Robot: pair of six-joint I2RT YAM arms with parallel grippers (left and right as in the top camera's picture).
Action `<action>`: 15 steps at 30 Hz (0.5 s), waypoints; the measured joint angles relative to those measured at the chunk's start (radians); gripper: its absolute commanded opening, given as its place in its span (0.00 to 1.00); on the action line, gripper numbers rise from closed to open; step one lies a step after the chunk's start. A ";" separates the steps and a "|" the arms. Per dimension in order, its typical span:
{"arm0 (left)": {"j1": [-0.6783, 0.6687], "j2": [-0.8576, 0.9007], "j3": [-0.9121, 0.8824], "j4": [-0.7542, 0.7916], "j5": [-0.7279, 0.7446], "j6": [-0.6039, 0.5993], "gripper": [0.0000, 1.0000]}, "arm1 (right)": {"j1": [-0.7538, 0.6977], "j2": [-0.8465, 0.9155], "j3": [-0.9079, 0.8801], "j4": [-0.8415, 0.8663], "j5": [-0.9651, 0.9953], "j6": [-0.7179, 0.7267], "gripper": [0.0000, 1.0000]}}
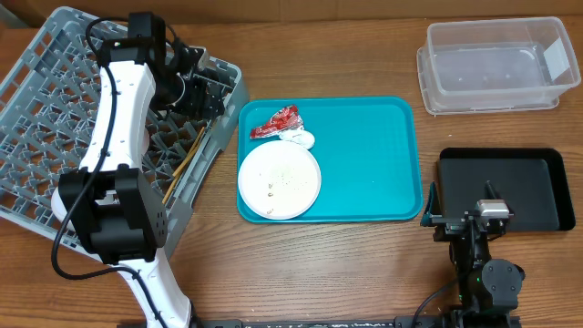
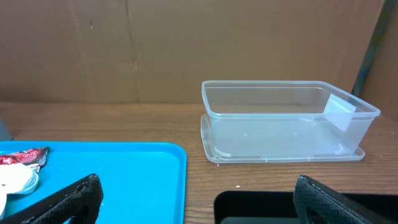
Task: Sort waste into correct bins and load items into the dishwasher
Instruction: 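Release the chopstick and adjust it in the rack with the left gripper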
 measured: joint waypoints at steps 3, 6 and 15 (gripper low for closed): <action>-0.001 0.000 0.000 -0.024 0.016 0.003 0.95 | 0.000 0.000 0.000 0.000 0.000 0.000 1.00; -0.011 0.000 0.000 -0.045 0.023 0.006 0.80 | 0.000 0.000 0.000 0.000 0.000 0.000 1.00; -0.072 0.000 0.000 -0.111 -0.003 0.011 0.80 | 0.000 0.000 0.000 0.000 0.000 0.000 1.00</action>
